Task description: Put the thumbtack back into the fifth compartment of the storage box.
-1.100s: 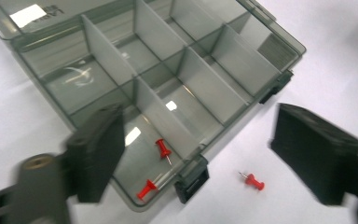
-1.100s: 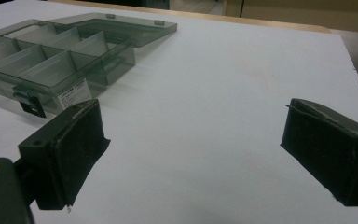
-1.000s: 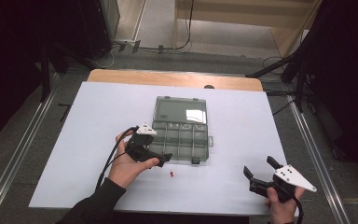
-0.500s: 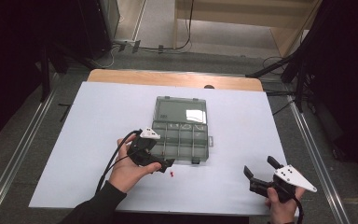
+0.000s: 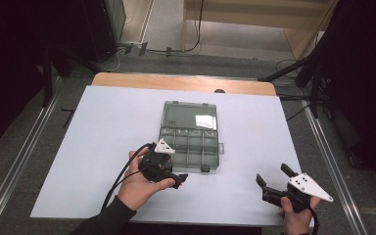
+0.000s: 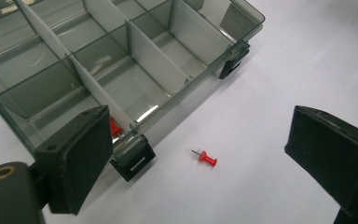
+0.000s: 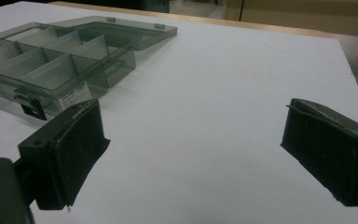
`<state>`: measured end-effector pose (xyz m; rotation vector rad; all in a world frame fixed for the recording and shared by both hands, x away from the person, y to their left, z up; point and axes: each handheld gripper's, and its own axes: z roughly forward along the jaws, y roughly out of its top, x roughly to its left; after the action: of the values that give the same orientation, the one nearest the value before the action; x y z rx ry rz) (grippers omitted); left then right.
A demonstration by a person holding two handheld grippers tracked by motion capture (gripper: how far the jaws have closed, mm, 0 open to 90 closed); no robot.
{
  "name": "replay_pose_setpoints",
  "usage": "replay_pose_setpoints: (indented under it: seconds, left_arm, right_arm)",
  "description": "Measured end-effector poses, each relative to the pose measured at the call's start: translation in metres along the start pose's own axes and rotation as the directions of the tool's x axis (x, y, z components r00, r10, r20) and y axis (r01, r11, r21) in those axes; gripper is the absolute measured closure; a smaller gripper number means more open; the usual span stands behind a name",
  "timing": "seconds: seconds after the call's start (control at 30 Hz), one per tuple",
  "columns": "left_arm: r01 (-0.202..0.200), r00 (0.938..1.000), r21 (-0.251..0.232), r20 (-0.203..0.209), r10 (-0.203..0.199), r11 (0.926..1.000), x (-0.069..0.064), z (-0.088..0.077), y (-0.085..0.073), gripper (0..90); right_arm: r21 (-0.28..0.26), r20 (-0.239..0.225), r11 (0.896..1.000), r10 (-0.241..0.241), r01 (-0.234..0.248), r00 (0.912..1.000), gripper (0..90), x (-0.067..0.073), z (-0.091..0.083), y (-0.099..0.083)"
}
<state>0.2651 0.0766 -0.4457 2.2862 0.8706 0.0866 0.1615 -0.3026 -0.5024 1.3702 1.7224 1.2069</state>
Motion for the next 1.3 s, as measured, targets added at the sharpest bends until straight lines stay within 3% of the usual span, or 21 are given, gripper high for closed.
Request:
replay_pose_setpoints:
  seconds: [0.13, 0.23, 0.33, 0.53, 0.73, 0.87, 1.1, 1.3]
  left_arm:
    - [0.007, 0.9999, 0.018, -0.008, -0.007, 0.9998, -0.003, 0.001, -0.003, 20.3]
    - [0.031, 0.9986, 0.018, 0.043, -0.031, 0.9994, -0.001, 0.002, -0.005, 34.7]
    - [0.03, 0.9989, 0.025, 0.034, -0.03, 0.9993, -0.003, 0.005, -0.008, 35.3]
    - [0.02, 0.9998, 0.069, 0.005, -0.02, 0.9974, -0.008, 0.015, -0.014, 52.7]
    - [0.041, 0.9991, 0.099, 0.01, -0.042, 0.9943, -0.007, 0.025, -0.02, 56.0]
    - [0.036, 0.9994, 0.121, -0.005, -0.035, 0.992, -0.008, 0.032, -0.023, 57.9]
    - [0.035, 0.9991, 0.115, -0.028, -0.032, 0.9928, -0.01, 0.039, -0.025, 62.3]
    - [0.016, 0.9982, 0.113, -0.058, -0.01, 0.9934, -0.01, 0.04, -0.025, 72.0]
  right_arm:
    - [0.0, 0.001, 1.0, 0.003, -0.003, 1.0, 5.8, 0.0, 0.0, 0.0]
    - [-0.001, 0.003, 1.0, 0.002, -0.002, 1.0, 5.7, 0.0, 0.0, 0.0]
    - [-0.001, 0.002, 1.0, 0.002, -0.002, 1.0, 5.8, 0.0, 0.0, 0.0]
    - [0.0, 0.005, 1.0, 0.001, -0.001, 1.0, 5.8, -0.001, 0.0, 0.0]
    - [-0.001, 0.005, 1.0, -0.001, 0.001, 1.0, 5.8, -0.001, 0.0, 0.0]
    - [-0.001, 0.007, 1.0, 0.002, -0.002, 1.0, 5.8, -0.001, -0.001, 0.0]
    - [0.001, 0.009, 1.0, -0.002, 0.002, 1.0, 5.8, -0.001, 0.0, -0.001]
    - [0.002, 0.011, 1.0, 0.001, -0.001, 0.9999, 5.8, -0.001, 0.0, 0.0]
